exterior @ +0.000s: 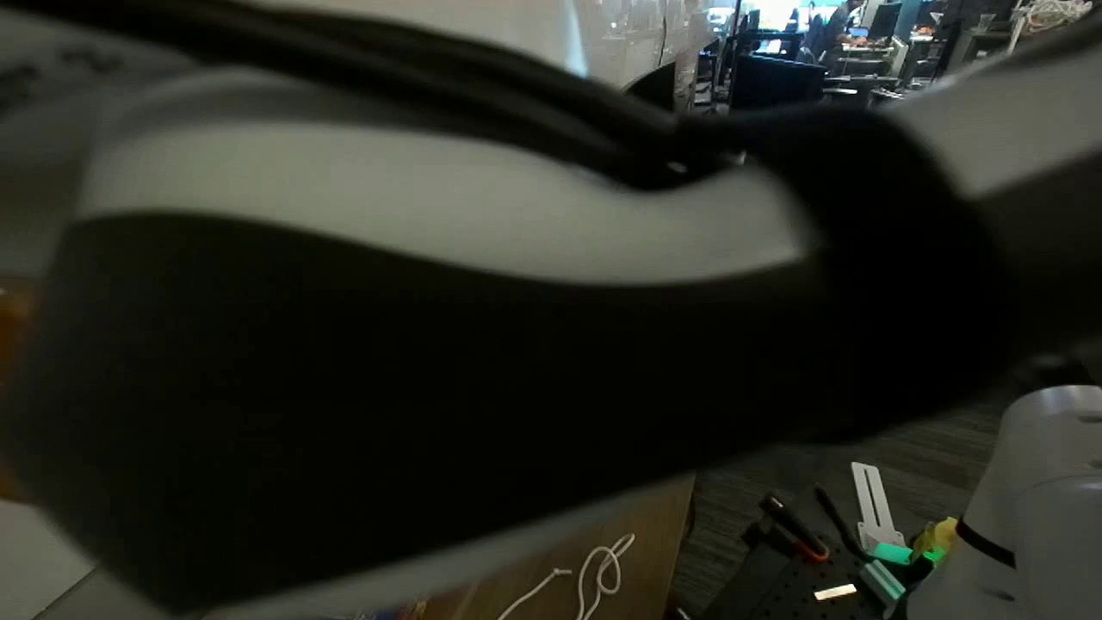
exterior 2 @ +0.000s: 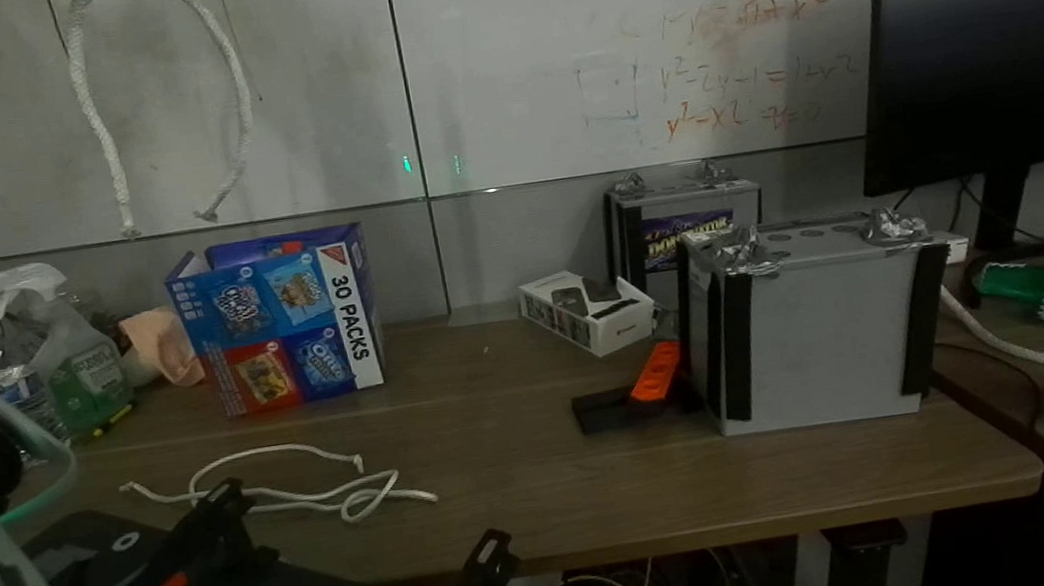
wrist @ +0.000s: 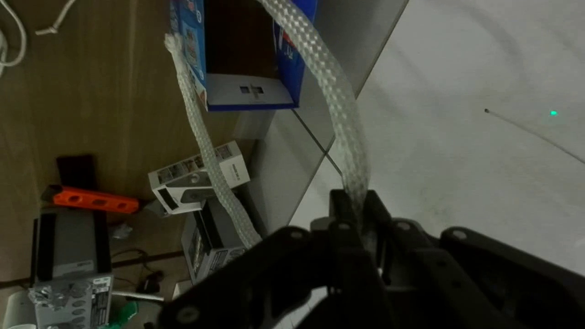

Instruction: Put the white ropes in the blue box

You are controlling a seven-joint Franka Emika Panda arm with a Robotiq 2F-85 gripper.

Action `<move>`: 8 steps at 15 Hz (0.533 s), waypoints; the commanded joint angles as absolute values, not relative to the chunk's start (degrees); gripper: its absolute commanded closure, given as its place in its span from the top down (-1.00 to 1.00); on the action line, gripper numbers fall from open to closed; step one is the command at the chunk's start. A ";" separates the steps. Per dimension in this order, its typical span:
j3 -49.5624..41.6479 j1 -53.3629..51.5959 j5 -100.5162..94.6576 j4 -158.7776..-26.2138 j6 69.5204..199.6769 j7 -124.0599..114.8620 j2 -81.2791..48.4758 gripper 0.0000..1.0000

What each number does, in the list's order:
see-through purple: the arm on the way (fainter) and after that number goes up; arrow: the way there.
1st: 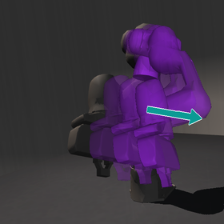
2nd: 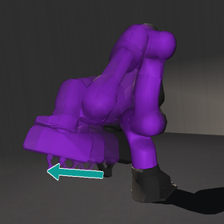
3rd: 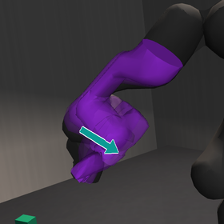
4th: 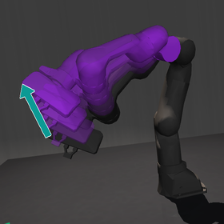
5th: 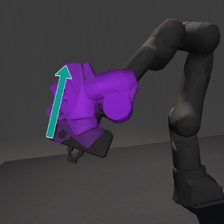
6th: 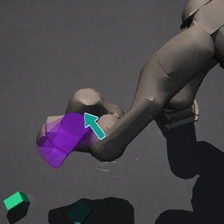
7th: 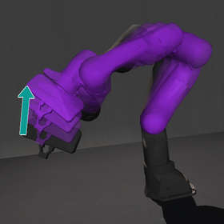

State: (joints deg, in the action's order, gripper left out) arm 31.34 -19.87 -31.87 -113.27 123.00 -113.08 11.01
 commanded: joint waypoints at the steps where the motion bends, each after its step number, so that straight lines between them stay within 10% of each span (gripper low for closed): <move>1: 30.67 -17.82 -37.63 -107.83 124.58 -113.21 4.47 -0.94; 8: 25.77 -20.62 -41.12 -101.39 126.48 -112.42 -5.48 -0.94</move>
